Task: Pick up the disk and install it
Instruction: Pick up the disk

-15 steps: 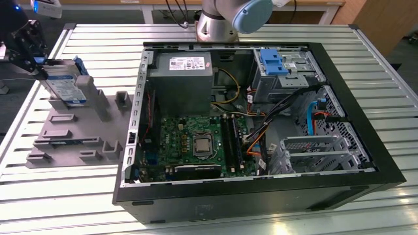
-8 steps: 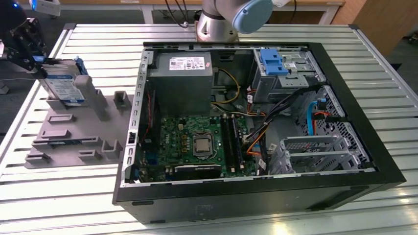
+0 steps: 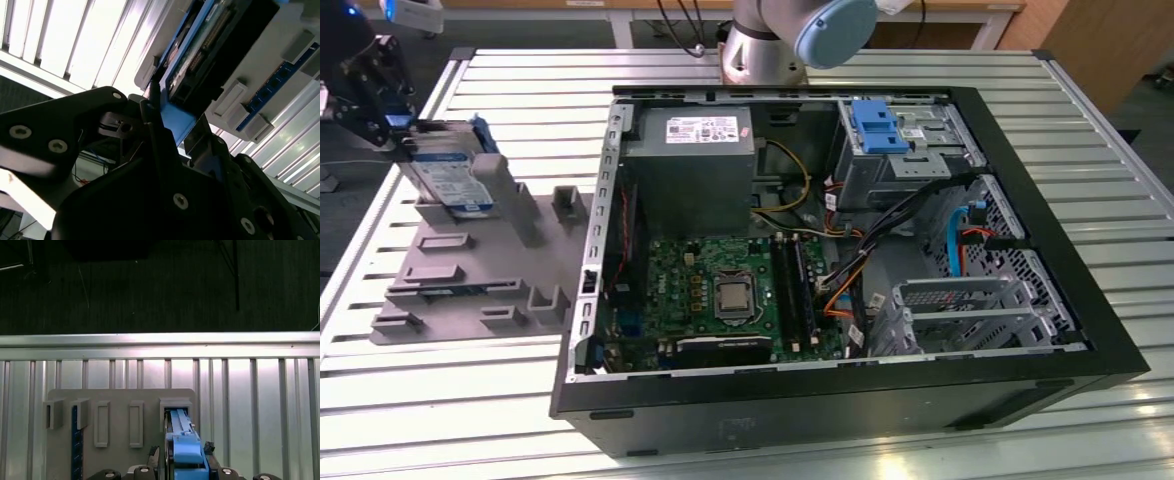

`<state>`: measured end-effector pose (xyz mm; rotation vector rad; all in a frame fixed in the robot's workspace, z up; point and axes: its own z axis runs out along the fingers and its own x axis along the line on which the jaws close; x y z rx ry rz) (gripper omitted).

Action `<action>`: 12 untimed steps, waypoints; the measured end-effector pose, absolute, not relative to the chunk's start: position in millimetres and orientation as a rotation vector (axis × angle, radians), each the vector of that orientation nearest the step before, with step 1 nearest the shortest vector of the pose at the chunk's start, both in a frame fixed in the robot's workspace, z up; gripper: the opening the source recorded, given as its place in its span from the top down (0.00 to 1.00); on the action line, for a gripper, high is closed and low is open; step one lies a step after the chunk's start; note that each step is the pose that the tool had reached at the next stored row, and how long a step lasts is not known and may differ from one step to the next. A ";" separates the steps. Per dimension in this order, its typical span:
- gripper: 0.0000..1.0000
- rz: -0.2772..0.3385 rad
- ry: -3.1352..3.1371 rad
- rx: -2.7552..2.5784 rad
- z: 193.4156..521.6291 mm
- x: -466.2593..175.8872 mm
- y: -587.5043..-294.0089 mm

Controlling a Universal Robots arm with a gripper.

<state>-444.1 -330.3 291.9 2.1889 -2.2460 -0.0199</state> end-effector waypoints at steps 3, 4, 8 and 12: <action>0.55 -0.019 -2.246 2.189 290.4 -444.3 -330.4; 0.55 -0.019 -2.246 2.189 290.3 -444.7 -330.4; 0.55 -0.019 -2.242 2.193 289.8 -445.7 -330.4; 0.55 -0.019 -2.233 2.203 289.5 -449.9 -330.4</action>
